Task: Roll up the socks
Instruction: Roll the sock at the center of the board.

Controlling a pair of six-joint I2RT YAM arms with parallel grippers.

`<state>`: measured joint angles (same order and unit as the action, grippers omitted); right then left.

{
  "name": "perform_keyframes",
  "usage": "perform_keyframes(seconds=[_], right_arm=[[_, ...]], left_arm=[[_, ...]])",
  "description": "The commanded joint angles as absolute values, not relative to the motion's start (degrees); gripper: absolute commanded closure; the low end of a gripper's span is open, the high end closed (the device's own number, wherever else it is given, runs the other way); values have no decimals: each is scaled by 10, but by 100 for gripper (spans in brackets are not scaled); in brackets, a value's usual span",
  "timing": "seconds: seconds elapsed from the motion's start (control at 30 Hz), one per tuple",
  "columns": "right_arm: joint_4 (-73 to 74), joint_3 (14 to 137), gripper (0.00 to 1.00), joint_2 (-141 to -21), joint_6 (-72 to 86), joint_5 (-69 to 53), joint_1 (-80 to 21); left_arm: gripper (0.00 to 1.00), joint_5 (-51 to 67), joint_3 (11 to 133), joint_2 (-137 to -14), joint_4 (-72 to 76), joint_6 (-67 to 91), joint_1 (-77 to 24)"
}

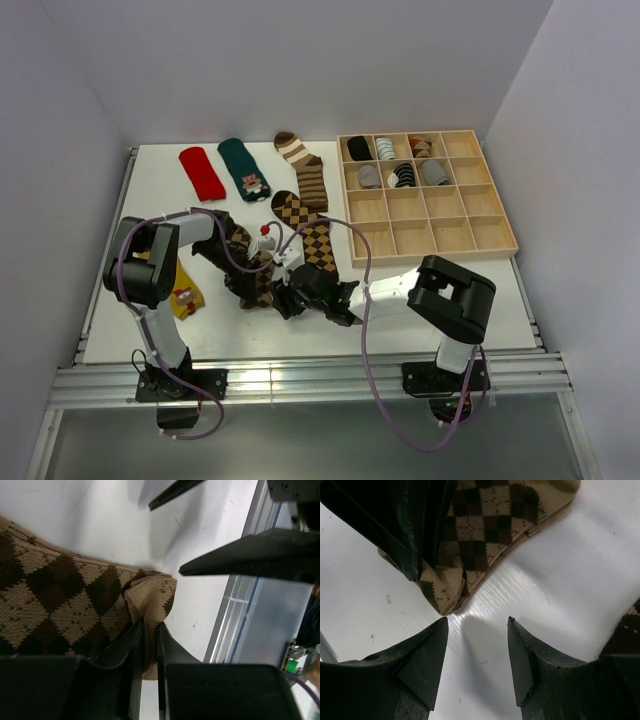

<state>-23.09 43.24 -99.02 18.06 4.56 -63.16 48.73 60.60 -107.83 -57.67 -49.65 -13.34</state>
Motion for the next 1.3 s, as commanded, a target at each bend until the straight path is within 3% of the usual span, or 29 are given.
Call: perform_keyframes(seconds=[0.0,0.43,0.8,0.97,1.03,1.13,1.27], right_arm=[[-298,475,42,-1002,142,48,-649],[-288,529,42,-1034,107,53,-676],[-268,575,51,-1086,91,38,-679],[-244,587,79,-1102,112,29,-676],[-215,601,92,-1107,119,19,-674],[-167,600,99,-1101,142,12,-671],[-132,585,100,-1085,166,0,-667]], left_arm=[[95,474,621,-1098,-550,-461,-137],[95,460,640,-1145,-549,-442,-137],[95,459,642,-1154,-554,-441,-137],[88,455,635,-1143,-544,-435,-137],[77,453,629,-1121,-527,-428,-136],[65,444,615,-1069,-479,-390,-134],[56,431,592,-969,-416,-342,-120]])
